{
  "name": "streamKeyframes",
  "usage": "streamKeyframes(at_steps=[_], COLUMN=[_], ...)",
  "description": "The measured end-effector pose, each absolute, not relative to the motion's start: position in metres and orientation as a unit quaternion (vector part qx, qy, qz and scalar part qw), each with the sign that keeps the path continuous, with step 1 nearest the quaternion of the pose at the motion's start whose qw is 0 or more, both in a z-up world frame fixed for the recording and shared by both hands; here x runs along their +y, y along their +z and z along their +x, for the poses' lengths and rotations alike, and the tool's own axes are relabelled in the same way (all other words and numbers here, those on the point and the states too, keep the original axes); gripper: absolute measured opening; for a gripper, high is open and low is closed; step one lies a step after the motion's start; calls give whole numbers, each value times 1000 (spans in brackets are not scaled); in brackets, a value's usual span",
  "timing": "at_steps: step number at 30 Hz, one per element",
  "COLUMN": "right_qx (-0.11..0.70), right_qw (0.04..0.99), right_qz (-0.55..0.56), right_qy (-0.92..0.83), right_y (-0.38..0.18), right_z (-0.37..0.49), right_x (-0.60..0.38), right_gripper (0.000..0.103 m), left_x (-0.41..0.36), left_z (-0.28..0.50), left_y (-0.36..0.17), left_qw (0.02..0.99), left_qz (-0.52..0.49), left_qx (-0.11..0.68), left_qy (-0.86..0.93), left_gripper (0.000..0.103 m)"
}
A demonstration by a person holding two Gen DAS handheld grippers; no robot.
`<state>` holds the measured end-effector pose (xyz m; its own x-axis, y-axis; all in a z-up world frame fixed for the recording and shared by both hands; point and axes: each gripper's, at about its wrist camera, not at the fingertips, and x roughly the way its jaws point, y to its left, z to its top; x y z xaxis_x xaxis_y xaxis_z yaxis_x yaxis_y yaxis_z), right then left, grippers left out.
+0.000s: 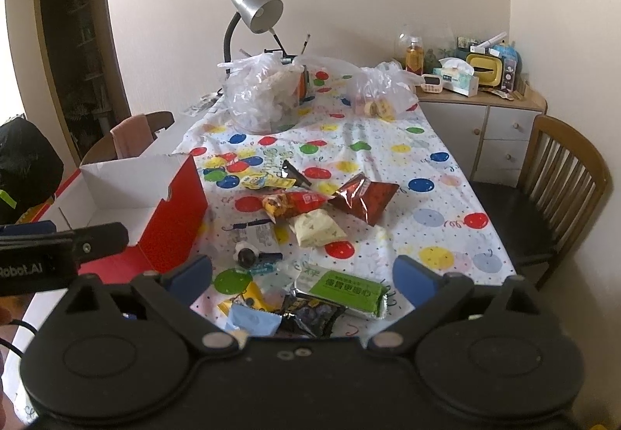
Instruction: Organize snacks
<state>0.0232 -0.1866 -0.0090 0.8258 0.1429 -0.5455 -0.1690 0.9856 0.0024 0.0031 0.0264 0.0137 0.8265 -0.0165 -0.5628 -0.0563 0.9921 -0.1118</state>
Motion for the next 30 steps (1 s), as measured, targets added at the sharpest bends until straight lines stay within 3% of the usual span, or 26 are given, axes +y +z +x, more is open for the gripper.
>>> streamKeyframes(at_steps=[30], right_qx=[272], right_qw=[960], right_qz=[-26], right_qy=[65], right_y=[-7], right_z=[18], right_x=[-181], right_gripper=[98], left_x=[32], left_z=[5], left_y=[17], left_qw=[955], left_qz=[-65], left_qx=[288], left_qy=[-17], left_gripper=[103])
